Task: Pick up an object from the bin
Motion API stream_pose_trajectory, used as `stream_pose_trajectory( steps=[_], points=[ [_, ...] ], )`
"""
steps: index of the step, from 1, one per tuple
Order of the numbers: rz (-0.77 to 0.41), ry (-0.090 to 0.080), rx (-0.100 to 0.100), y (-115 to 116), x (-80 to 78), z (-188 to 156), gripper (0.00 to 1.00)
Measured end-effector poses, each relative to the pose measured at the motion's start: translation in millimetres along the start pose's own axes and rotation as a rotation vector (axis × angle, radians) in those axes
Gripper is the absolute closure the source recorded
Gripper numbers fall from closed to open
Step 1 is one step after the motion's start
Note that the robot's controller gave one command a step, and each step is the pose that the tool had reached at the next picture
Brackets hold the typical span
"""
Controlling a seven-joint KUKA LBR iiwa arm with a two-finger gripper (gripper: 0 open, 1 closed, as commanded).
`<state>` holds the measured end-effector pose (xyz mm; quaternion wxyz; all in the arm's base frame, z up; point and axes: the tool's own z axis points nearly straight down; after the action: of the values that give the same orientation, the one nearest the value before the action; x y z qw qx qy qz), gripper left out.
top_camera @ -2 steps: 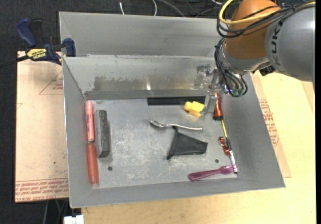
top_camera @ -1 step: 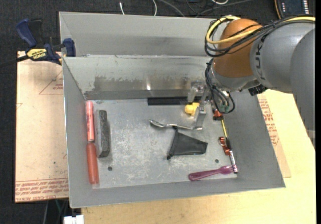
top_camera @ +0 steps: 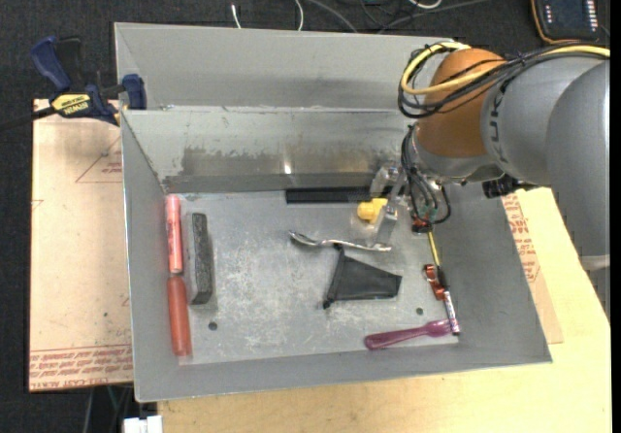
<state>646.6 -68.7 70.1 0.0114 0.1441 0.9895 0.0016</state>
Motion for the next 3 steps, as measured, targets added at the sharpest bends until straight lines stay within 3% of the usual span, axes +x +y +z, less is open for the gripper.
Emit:
stream_pose_trajectory(
  steps=[1, 3],
  points=[
    [-0.042, 0.013, 0.000, 0.5, -5.5, -1.1, 1.00],
    [-0.043, 0.016, 0.000, 0.5, -4.5, -9.4, 1.00]
  ],
)
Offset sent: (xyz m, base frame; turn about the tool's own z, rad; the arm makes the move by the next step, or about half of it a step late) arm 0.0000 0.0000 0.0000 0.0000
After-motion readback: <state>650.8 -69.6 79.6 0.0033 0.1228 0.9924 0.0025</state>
